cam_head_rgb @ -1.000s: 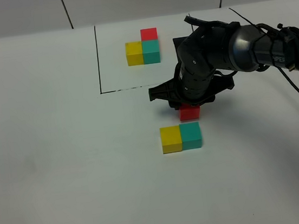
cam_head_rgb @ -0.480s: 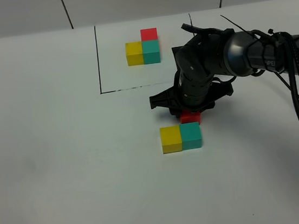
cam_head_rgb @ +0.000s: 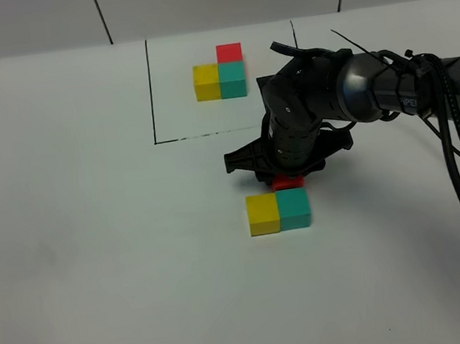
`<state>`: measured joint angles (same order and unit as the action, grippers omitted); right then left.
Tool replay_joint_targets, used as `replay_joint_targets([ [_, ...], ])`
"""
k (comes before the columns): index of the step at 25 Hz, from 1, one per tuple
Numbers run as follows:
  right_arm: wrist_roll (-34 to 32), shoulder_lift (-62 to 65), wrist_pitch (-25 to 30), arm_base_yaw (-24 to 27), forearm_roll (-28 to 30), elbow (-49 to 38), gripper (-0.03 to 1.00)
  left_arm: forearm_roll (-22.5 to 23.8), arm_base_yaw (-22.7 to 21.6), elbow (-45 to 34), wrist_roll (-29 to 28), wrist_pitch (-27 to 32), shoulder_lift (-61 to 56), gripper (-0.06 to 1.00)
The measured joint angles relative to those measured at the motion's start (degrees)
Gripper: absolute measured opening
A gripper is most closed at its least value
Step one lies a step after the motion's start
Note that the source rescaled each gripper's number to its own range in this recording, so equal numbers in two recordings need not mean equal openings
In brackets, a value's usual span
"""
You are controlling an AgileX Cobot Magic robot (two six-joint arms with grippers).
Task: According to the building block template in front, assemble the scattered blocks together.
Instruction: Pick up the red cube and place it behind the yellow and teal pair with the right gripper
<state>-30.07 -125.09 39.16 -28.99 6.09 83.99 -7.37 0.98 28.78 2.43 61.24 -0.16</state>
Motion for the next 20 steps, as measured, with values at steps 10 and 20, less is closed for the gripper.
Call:
replay_joint_targets([
  [10, -0.5, 0.0, 0.4, 0.0, -0.1, 0.0, 0.02, 0.0, 0.0, 0.0, 0.0, 0.0, 0.0, 0.74],
  [20, -1.0, 0.0, 1.1, 0.0, -0.3, 0.0, 0.02, 0.0, 0.0, 0.0, 0.0, 0.0, 0.0, 0.74],
])
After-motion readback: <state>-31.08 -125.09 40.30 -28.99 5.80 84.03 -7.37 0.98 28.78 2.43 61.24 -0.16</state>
